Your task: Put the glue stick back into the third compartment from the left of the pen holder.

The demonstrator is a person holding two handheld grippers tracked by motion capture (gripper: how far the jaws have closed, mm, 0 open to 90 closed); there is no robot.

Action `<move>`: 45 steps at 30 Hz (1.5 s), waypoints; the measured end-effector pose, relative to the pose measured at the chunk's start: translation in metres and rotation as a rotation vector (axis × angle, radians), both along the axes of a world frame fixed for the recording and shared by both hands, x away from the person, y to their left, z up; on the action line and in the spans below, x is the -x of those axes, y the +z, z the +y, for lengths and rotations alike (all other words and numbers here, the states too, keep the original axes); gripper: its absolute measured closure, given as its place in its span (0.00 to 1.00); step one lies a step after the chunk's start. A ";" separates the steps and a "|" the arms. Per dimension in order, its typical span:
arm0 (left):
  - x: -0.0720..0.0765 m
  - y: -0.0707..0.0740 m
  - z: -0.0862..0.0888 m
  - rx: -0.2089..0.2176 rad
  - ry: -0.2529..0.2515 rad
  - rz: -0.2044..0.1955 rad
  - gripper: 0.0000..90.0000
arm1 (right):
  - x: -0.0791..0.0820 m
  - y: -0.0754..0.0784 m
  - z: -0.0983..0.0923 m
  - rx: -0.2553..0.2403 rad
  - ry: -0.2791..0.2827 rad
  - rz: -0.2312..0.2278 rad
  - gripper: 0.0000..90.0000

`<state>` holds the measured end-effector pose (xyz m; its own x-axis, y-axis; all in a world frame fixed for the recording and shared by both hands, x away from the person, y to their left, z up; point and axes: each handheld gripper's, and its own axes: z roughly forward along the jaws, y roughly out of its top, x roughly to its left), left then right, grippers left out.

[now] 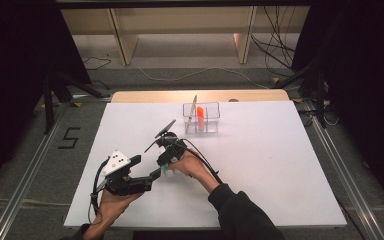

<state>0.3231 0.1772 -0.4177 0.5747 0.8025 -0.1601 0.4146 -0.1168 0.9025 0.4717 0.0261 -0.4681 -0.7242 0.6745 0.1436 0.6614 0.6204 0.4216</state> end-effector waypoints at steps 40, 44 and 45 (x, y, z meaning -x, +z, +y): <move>0.000 0.000 0.000 0.016 -0.014 0.001 0.17 | -0.008 0.044 -0.034 -0.154 -0.017 -0.116 0.73; 0.000 0.000 0.000 0.021 -0.017 0.002 0.17 | -0.009 0.053 -0.046 -0.196 -0.031 -0.152 0.74; 0.000 -0.001 -0.001 0.025 -0.015 0.002 0.17 | -0.009 0.055 -0.048 -0.203 -0.036 -0.164 0.73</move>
